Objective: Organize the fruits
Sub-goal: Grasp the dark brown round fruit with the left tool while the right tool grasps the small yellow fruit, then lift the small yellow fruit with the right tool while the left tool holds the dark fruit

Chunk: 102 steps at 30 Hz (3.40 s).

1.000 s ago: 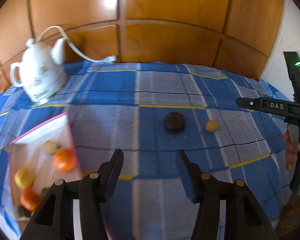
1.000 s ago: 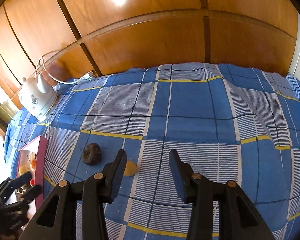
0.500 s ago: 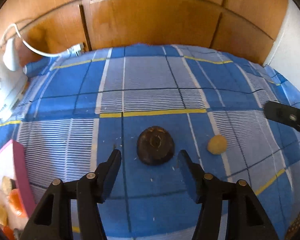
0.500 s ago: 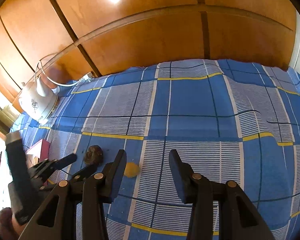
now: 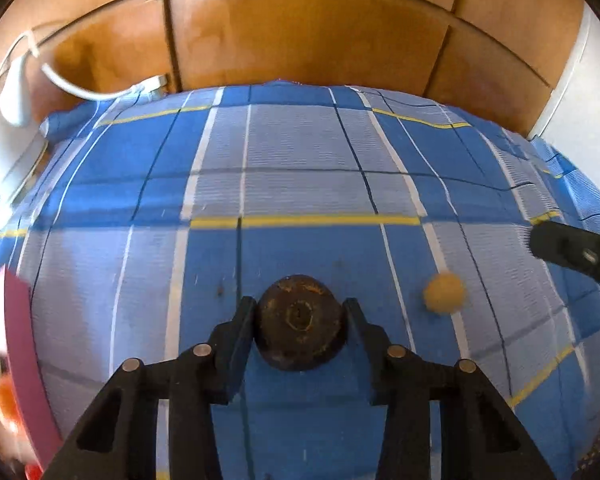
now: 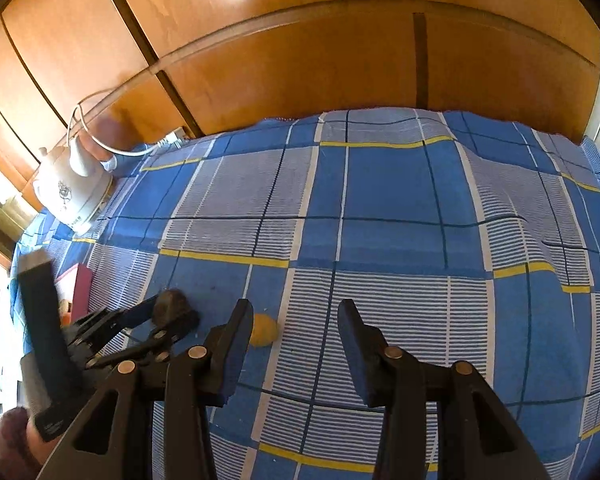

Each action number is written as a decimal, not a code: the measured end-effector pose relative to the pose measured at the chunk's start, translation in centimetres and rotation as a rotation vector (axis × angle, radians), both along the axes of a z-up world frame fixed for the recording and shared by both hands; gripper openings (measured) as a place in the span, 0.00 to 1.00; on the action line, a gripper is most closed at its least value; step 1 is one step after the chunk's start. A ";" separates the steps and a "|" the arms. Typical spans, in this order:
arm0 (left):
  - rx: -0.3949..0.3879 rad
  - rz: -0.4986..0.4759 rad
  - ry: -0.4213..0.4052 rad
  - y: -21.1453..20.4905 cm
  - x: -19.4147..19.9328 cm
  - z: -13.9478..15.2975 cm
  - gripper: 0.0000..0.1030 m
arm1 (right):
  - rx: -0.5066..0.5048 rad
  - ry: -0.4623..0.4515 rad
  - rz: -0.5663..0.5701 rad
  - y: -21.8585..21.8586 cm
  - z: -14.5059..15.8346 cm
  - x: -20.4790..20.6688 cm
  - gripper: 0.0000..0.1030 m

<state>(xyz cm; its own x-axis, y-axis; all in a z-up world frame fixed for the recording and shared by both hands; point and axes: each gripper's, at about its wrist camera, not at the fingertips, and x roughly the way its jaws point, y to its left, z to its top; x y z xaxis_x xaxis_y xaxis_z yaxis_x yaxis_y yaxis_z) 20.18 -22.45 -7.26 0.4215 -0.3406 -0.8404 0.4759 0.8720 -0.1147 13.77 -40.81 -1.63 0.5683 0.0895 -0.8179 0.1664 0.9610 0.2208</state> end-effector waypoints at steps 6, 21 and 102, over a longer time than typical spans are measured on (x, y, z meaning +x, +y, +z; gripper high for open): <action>-0.011 -0.008 -0.015 2.9 -5.3 0.5 0.43 | -0.015 0.021 0.017 0.4 -0.8 0.2 0.43; -0.017 -0.010 -0.073 5.4 -10.6 -0.6 0.42 | -0.030 0.021 0.138 3.3 -2.9 1.1 0.43; 0.025 -0.012 -0.153 5.1 -11.7 -0.5 0.43 | -0.410 -0.402 0.099 7.4 6.5 -2.0 0.27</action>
